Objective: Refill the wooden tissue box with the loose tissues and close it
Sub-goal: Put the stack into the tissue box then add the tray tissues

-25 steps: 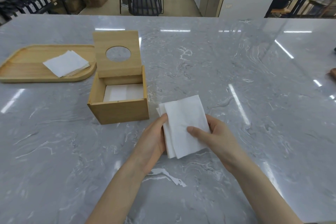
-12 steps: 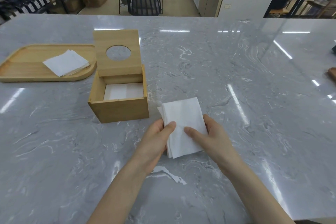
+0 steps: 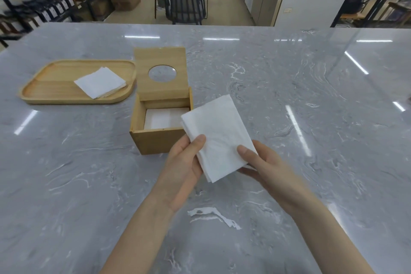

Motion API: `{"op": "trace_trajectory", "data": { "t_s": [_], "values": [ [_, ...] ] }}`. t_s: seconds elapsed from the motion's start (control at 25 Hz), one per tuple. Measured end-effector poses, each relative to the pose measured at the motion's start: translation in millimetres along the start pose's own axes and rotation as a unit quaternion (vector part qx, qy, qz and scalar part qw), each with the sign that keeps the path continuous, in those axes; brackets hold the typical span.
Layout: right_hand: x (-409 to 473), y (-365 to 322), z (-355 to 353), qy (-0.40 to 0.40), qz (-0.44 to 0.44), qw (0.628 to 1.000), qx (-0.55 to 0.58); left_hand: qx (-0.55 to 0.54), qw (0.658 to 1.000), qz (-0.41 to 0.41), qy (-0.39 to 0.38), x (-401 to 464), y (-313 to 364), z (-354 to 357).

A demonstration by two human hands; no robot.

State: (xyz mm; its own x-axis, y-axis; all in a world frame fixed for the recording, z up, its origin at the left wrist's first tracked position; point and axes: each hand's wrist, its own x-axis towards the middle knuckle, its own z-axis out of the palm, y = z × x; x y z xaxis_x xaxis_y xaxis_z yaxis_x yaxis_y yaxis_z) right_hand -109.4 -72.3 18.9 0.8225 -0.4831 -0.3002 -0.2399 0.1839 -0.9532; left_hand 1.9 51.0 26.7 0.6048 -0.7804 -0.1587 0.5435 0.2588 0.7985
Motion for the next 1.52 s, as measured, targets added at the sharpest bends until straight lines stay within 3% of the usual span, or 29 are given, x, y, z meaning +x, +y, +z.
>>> {"op": "trace_trajectory", "data": {
  "t_s": [0.12, 0.4, 0.56, 0.8, 1.04, 1.12, 1.36, 1.52],
  "values": [
    [1.7, -0.9, 20.3, -0.019, 0.007, 0.999, 0.044, 0.000, 1.000, 0.025, 0.007, -6.3, 8.2, -5.0],
    [5.4, -9.3, 38.9, 0.043, -0.043, 0.997, -0.055, 0.110, 0.989, 0.072, 0.067, -15.4, 35.0, -44.4],
    [10.7, -19.6, 43.9, 0.025, -0.055, 0.993, -0.099, 0.189, 0.974, 0.082, 0.098, -13.5, 48.1, -58.6],
    [32.8, -38.4, 52.0, 0.032, -0.111, 0.983, -0.145, 0.329, 0.925, 0.126, 0.142, -4.2, 65.0, -68.4],
    [73.9, -71.7, 70.5, 0.096, -0.202, 0.921, -0.318, 0.433, 0.869, 0.141, 0.195, 23.1, 86.4, -81.1],
    [90.4, -81.2, 73.5, 0.113, -0.218, 0.897, -0.367, 0.486, 0.836, 0.161, 0.200, 32.9, 92.1, -85.4],
    [118.6, -85.5, 82.8, 0.091, -0.212, 0.840, -0.491, 0.692, 0.677, 0.171, 0.182, 50.6, 100.1, -94.5],
    [125.5, -82.0, 88.6, 0.093, -0.209, 0.766, -0.600, 0.804, 0.555, 0.170, 0.132, 61.2, 102.4, -91.0]
  ]
}}
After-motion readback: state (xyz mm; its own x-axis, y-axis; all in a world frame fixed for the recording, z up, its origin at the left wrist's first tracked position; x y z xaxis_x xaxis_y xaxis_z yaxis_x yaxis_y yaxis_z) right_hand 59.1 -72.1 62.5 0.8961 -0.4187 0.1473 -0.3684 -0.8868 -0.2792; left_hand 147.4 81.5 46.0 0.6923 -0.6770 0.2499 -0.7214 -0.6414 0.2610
